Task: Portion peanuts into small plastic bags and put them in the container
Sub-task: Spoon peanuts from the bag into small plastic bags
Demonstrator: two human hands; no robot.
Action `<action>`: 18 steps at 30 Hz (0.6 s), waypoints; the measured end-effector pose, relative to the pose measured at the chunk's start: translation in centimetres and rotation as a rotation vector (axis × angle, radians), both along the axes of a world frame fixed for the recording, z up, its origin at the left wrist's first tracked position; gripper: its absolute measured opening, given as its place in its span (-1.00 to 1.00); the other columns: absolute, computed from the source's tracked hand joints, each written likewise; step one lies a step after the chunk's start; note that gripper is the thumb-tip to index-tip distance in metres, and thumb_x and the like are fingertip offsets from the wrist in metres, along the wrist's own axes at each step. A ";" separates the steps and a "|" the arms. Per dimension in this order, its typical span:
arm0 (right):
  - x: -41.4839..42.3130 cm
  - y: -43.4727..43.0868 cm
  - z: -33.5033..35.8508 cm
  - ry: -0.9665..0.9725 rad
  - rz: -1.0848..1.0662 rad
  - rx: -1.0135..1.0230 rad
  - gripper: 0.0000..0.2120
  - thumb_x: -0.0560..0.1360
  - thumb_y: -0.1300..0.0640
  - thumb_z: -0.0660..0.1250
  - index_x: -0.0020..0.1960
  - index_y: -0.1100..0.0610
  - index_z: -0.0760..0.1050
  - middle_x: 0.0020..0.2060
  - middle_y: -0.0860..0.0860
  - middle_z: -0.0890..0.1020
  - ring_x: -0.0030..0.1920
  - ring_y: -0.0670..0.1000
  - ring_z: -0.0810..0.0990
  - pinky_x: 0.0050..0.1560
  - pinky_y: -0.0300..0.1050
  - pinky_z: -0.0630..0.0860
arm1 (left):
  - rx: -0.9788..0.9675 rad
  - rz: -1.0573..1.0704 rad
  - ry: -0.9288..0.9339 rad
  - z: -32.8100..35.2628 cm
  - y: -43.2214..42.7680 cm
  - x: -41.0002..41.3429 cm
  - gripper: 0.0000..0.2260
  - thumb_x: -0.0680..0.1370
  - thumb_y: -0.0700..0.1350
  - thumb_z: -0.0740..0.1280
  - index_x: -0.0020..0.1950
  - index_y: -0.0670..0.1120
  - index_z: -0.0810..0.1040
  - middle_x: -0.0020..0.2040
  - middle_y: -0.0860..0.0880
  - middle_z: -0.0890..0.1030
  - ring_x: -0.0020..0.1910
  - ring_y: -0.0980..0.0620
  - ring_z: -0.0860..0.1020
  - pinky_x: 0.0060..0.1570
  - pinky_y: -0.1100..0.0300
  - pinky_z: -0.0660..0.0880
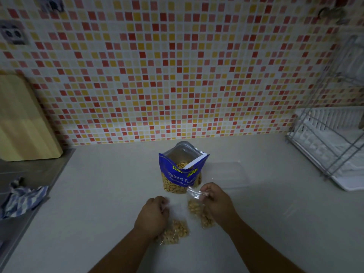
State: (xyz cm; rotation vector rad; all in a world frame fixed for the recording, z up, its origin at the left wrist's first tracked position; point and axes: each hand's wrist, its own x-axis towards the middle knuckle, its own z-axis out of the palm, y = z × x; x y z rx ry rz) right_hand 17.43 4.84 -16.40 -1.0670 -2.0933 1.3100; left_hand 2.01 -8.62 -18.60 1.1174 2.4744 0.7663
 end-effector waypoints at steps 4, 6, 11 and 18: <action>-0.1 -0.4 0.9 0.066 0.108 -0.062 -0.83 0.30 0.14 0.42 -0.19 -0.08 0.50 -0.36 -0.09 0.61 -0.27 -0.06 0.56 -0.16 -0.06 0.53 | 0.223 -0.101 -0.157 2.3 0.4 0.6 -0.74 0.44 -0.08 0.36 0.12 0.08 0.56 -0.04 0.10 0.54 -0.10 0.16 0.49 -0.17 0.46 0.33; -0.3 -0.7 1.4 0.096 0.151 -0.091 -0.80 0.28 0.16 0.42 -0.18 -0.07 0.50 -0.39 -0.11 0.61 -0.29 -0.06 0.55 -0.20 -0.06 0.51 | 0.313 -0.124 -0.287 3.6 0.6 1.0 -0.81 0.45 -0.13 0.41 -0.03 0.17 0.58 -0.17 0.22 0.58 -0.21 0.23 0.49 -0.23 0.47 0.36; -0.3 -1.0 2.5 0.099 0.206 -0.121 -0.71 0.43 0.38 0.34 -0.08 -0.01 0.50 -0.38 -0.03 0.59 -0.33 0.01 0.54 -0.29 -0.17 0.50 | 0.462 -0.095 -0.443 4.5 0.7 1.3 -0.80 0.45 -0.23 0.42 -0.26 0.08 0.62 -0.38 0.22 0.61 -0.36 0.31 0.49 -0.27 0.47 0.39; -1.4 -1.7 3.6 -0.083 0.235 0.286 -0.92 0.35 0.11 0.45 -0.21 -0.03 0.57 -0.33 -0.19 0.50 -0.21 -0.24 0.47 -0.21 -0.43 0.37 | 0.457 -0.120 -0.360 5.0 0.7 1.6 -0.81 0.45 -0.20 0.42 -0.28 0.09 0.64 -0.34 0.17 0.63 -0.35 0.28 0.50 -0.28 0.44 0.40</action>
